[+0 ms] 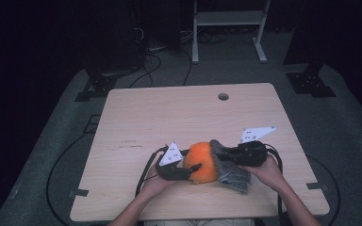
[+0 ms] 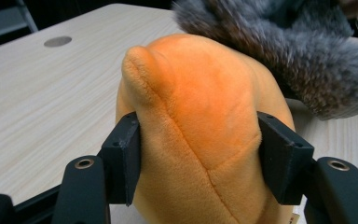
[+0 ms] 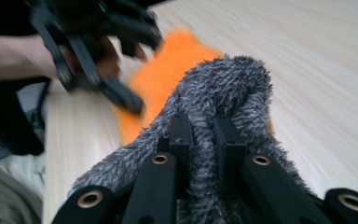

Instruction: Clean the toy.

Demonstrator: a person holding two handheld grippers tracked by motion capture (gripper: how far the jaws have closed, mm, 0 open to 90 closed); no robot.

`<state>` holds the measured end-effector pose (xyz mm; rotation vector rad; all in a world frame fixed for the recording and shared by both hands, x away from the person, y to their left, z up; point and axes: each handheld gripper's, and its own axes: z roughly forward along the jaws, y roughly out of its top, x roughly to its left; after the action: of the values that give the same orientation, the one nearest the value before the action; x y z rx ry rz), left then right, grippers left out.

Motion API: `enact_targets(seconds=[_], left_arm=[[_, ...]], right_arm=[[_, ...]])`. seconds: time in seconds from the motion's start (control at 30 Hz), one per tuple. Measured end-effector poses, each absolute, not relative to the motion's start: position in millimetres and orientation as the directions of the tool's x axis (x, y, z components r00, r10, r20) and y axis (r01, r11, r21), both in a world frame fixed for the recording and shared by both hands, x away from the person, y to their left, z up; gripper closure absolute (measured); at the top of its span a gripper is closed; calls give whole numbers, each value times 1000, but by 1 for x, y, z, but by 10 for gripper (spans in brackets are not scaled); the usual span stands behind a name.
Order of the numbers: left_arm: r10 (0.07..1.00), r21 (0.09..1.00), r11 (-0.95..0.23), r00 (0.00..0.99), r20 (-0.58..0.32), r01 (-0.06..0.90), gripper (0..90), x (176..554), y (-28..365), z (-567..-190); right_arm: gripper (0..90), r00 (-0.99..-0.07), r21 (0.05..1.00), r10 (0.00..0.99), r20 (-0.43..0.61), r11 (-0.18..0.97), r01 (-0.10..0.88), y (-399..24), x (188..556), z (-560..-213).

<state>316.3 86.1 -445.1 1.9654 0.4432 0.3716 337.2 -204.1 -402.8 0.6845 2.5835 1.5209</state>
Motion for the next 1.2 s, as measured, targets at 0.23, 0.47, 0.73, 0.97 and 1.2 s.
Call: enact_targets(seconds=[0.23,0.47,0.73,0.97,1.2], left_arm=[[461,909,-393,885,68,135,386,315,87,-446],[460,907,-403,884,88,120,386,314,84,-445],[454,905,-420,878,149,64,391,309,76,-445],[450,908,-416,880,152,56,389,308,76,-447],[441,904,-427,880,178,31,391,304,72,-445]], right_arm=[[796,-907,833,391,159,441,336,-189,345,-400],[796,-867,807,463,187,430,404,-220,342,-415],[795,-924,843,364,121,453,289,-178,339,-382],[798,-926,821,367,91,499,278,-170,343,-385],[798,-909,818,395,132,474,325,-195,337,-388]])
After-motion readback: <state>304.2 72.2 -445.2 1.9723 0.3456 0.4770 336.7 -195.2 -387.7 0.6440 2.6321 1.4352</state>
